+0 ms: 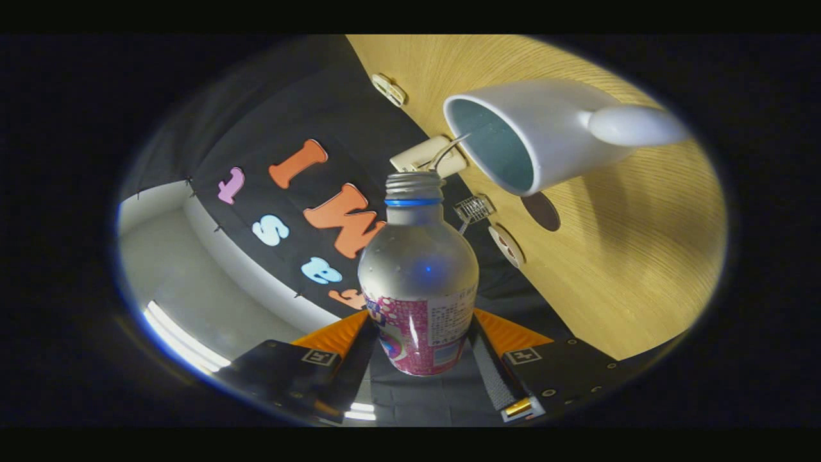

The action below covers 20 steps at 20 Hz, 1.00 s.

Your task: Take the bottle from table, then pour the juice into the cup, finally place the bottle on the coaster

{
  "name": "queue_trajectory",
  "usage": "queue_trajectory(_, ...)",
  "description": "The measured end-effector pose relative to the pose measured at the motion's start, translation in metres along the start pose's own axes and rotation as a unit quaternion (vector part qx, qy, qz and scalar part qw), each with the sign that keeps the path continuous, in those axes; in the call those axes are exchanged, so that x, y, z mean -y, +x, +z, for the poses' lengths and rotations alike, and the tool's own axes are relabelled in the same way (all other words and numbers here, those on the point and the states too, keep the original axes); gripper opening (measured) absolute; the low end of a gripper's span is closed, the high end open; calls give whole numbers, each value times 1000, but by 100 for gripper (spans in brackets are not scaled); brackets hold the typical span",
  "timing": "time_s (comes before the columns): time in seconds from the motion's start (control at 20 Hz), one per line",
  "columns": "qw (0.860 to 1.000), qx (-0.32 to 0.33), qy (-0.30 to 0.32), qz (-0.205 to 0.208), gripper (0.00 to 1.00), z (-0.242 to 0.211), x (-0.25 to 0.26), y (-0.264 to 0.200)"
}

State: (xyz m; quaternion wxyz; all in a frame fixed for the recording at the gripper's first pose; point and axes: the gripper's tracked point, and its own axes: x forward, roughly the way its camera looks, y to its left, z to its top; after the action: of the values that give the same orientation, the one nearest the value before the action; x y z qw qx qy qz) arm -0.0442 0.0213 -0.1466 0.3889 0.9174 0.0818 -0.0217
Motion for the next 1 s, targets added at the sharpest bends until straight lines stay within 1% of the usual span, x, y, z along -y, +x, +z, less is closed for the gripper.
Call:
queue_trajectory(0.55,999,-10,24,19,79,-1,-14,-4)
queue_trajectory(0.8,999,-18,32,16,79,-3,-14,0)
queue_trajectory(0.9,999,-17,31,16,79,-3,-14,0)
queue_trajectory(1.0,1000,-16,20,6,79,-2,-9,1)
